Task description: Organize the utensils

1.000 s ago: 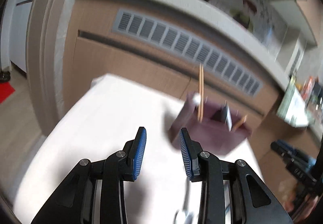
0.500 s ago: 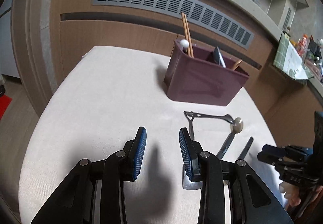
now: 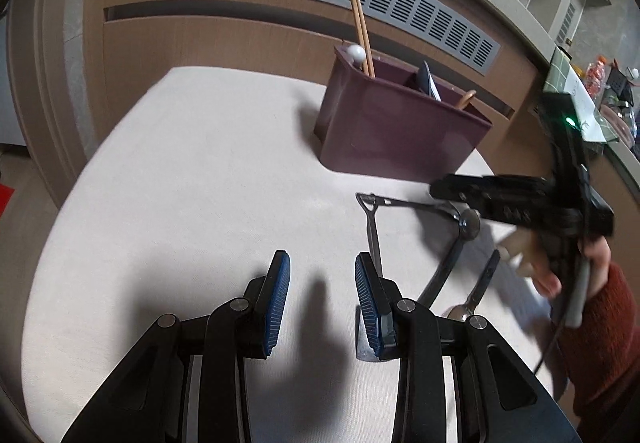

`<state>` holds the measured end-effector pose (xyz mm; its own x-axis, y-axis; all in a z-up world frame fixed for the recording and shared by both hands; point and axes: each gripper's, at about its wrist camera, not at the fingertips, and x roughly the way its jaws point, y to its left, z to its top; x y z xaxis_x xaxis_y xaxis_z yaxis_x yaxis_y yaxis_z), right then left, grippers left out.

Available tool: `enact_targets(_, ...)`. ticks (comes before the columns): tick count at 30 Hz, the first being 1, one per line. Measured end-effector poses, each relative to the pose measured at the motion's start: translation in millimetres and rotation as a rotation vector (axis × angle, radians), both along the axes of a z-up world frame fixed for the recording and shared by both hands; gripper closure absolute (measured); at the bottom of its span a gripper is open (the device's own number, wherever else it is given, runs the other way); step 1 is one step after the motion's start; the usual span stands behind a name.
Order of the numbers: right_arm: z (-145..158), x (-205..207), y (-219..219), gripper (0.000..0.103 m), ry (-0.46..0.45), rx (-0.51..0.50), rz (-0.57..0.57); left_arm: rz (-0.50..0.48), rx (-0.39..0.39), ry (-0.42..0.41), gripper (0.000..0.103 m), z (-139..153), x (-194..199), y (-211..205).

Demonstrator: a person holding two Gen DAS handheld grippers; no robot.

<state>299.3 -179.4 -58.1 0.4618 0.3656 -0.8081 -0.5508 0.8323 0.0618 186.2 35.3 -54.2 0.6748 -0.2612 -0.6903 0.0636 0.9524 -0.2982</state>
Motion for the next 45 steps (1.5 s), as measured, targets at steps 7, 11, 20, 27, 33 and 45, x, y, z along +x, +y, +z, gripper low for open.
enact_targets(7, -19.9, -0.1, -25.1, 0.074, 0.090, 0.058, -0.034, -0.008, -0.015, 0.042, 0.068, -11.3, 6.6, -2.1)
enact_targets(11, -20.0, -26.5, -35.6, 0.073, 0.148, 0.099, 0.002, -0.015, -0.020, 0.054, 0.068, -13.7, 8.3, -5.9)
enact_targets(20, -22.8, -74.0, -20.1, 0.072, 0.066, -0.054, 0.048, -0.057, -0.009, 0.057, 0.068, -13.3, 5.9, -19.7)
enact_targets(27, -23.8, -60.3, 4.1, 0.090, -0.005, -0.120, 0.098, -0.077, 0.021, 0.055, 0.068, -11.2, 2.3, -24.2)
enact_targets(33, -10.2, -64.5, -2.0, 0.098, -0.017, -0.043, 0.052, -0.104, 0.012, 0.076, 0.068, -14.0, 5.5, -27.6)
enact_targets(45, 28.0, -107.2, -72.7, 0.101, -0.089, 0.199, -0.171, -0.156, 0.076, 0.076, 0.068, -12.0, 5.3, -56.0)
